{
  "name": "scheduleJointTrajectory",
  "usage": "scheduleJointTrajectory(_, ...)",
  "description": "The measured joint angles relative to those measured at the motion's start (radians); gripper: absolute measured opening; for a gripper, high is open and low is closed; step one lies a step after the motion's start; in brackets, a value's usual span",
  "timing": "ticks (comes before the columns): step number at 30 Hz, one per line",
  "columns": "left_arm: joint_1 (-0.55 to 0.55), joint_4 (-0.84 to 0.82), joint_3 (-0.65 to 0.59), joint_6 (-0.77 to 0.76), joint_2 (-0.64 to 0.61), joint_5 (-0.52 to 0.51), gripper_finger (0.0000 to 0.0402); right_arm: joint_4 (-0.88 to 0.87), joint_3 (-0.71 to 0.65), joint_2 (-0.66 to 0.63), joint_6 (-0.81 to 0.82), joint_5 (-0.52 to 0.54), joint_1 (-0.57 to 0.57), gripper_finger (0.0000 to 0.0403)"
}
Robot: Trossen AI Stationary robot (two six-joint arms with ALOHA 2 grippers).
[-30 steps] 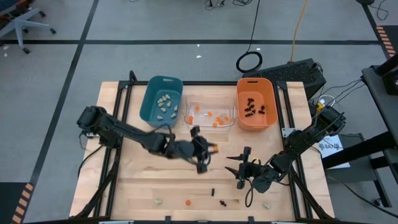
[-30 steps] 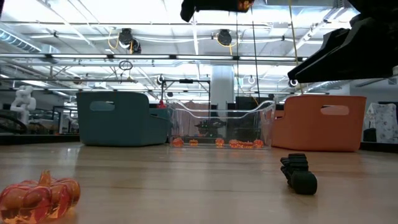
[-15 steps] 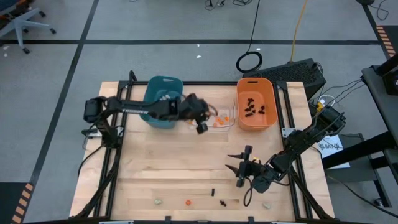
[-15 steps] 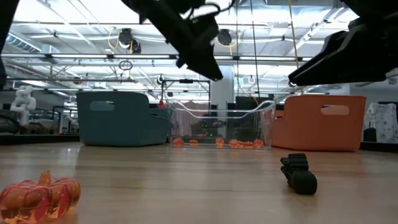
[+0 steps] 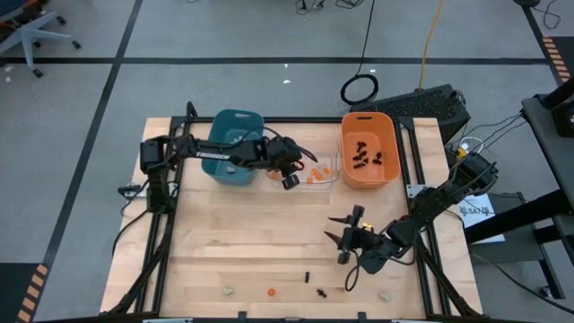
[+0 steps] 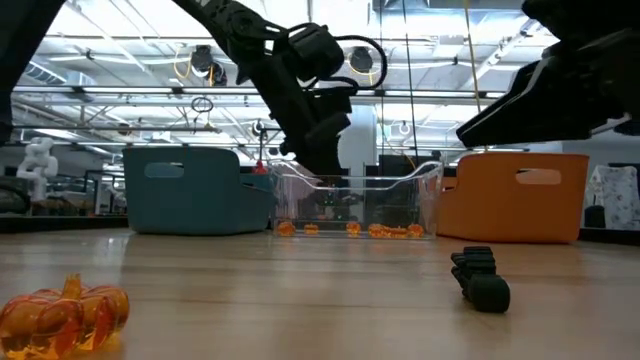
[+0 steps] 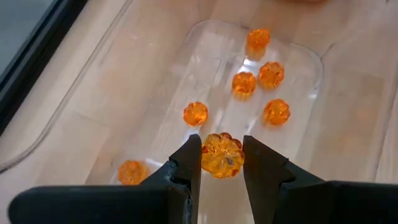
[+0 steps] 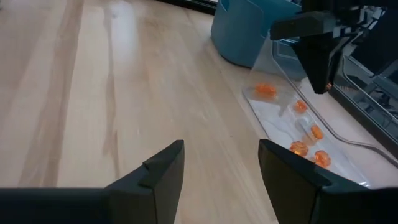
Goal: Sort Halloween decoration
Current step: Put the orange pumpkin toy into the transparent bin, then put the white skull toy into the blue bin
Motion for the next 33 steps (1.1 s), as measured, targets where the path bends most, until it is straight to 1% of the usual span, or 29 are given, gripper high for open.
scheduleJointTrajectory(7,0.004,-0.004,0.0,0.0,0.021,-0.019,0.0089,0.0,0.0,0.0,0.0,-0.004,-0.025,0.0189)
scheduleJointTrajectory(9,0.004,-0.006,0.0,-0.001,0.022,-0.02,0.0096,0.0,0.0,0.0,0.011,-0.011,-0.027,0.0189)
scheduleJointTrajectory(12,0.003,0.003,0.002,-0.003,0.026,-0.021,0.0124,0.0,0.0,0.0,0.014,-0.071,-0.026,0.0189)
scheduleJointTrajectory(17,0.003,0.0,0.0,-0.042,0.027,-0.041,0.0191,0.0,0.0,0.0,0.037,-0.181,-0.025,0.0189)
scheduleJointTrajectory(20,-0.001,-0.028,0.0,-0.113,-0.002,-0.011,0.022,0.0,0.0,0.0,0.068,-0.247,-0.019,0.0189)
scheduleJointTrajectory(22,-0.02,-0.051,0.0,-0.154,-0.044,0.011,0.0229,0.001,0.0,0.0,0.097,-0.3,-0.015,0.0189)
scheduleJointTrajectory(24,-0.063,-0.101,0.0,-0.181,-0.092,0.015,0.0232,0.005,0.0,0.0,0.127,-0.368,-0.011,0.0189)
scheduleJointTrajectory(26,-0.13,-0.121,0.0,-0.182,-0.132,-0.004,0.0231,0.008,0.0,0.0,0.155,-0.441,-0.006,0.0189)
scheduleJointTrajectory(28,-0.211,-0.146,0.0,-0.173,-0.169,-0.054,0.0228,0.012,0.0,0.0,0.187,-0.502,0.0,0.0189)
scheduleJointTrajectory(30,-0.299,-0.136,0.001,-0.16,-0.194,-0.102,0.0226,0.022,0.0,0.0,0.22,-0.558,0.008,0.0189)
scheduleJointTrajectory(33,-0.428,-0.144,0.002,-0.183,-0.202,-0.175,0.0226,0.023,0.001,0.0,0.27,-0.661,0.031,0.0189)
